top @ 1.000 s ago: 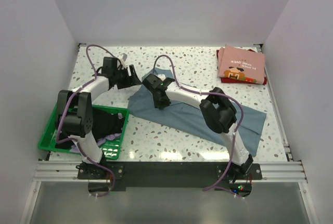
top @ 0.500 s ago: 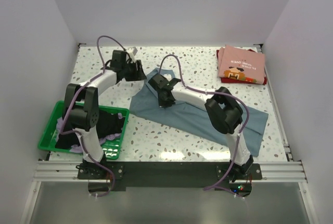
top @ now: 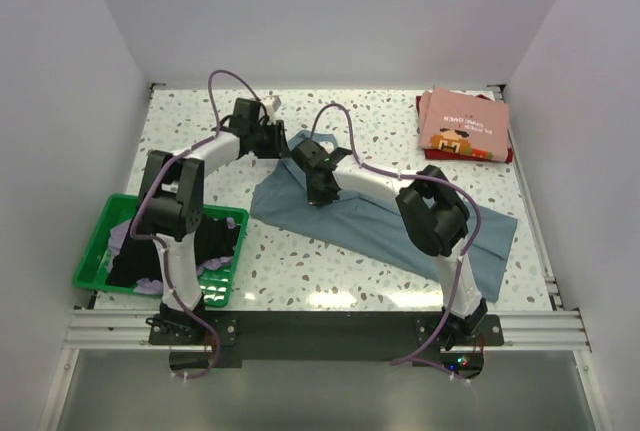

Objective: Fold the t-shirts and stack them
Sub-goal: Fold the tshirt

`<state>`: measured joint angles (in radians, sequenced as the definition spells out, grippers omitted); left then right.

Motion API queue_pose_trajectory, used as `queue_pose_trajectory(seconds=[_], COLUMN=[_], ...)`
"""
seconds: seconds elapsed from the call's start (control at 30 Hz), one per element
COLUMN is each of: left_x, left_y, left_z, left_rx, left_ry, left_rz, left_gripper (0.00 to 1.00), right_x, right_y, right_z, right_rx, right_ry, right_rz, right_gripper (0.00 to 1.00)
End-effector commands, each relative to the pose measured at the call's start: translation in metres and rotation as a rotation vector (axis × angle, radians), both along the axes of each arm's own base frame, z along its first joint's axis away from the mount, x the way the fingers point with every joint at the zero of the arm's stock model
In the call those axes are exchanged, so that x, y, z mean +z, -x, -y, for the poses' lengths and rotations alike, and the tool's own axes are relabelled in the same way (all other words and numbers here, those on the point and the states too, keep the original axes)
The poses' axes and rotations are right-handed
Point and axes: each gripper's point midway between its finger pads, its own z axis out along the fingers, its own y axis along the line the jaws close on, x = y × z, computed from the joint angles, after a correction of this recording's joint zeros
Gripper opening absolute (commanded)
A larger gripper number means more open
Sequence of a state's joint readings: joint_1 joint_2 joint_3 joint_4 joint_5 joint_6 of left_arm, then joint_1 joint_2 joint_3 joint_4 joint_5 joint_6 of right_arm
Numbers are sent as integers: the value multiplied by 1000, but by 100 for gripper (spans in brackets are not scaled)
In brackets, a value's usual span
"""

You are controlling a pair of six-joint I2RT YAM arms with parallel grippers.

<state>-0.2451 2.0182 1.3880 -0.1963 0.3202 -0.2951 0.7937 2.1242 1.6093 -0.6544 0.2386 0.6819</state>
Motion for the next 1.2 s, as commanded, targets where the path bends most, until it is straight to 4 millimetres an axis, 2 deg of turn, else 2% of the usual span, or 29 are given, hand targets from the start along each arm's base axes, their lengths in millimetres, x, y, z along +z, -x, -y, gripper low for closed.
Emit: queue_pose_trajectory(seconds=[0.0, 0.27, 0.47, 0.57, 0.6, 0.67, 0.7, 0.73, 0.9, 1.0, 1.07, 1.13, 1.17], left_x=[3, -8, -11, -12, -14, -14, -14, -16, 0, 25, 30, 47, 43], left_y=[-17, -25, -23, -23, -22, -23, -23, -23, -25, -23, -16, -11, -4], left_z=[2, 1, 6, 9, 8, 9, 10, 10, 13, 17, 18, 18, 16], left_rx=[-4, 20, 10, 5, 5, 5, 4, 4, 12, 11, 10, 13, 14], left_ry=[-13, -29, -26, -20, -21, -17, -16, -15, 16, 56, 80, 95, 91], left_rz=[39, 28, 24, 23, 17, 16, 16, 11, 23, 55, 58, 90, 77], left_gripper=[43, 40, 34, 26, 16, 9, 2, 0, 0, 0, 0, 0, 0], right_x=[6, 5, 3, 3, 4, 3, 4, 3, 16, 27, 32, 35, 37], right_y=[-4, -3, -5, -6, -6, -7, -7, -8, -10, -10, -8, -7, -6], right_z=[8, 7, 8, 8, 7, 8, 9, 10, 18, 23, 27, 31, 30], right_rx=[-32, -32, -36, -36, -35, -38, -38, -41, -57, -55, -45, -39, -37], right_ry=[-2, -8, -9, -8, -9, -9, -8, -6, -4, -2, 5, 15, 13], right_rz=[4, -4, -9, -11, -10, -12, -11, -13, 4, 16, 15, 13, 17], right_gripper=[0, 0, 0, 0, 0, 0, 0, 0, 0, 0, 0, 0, 0])
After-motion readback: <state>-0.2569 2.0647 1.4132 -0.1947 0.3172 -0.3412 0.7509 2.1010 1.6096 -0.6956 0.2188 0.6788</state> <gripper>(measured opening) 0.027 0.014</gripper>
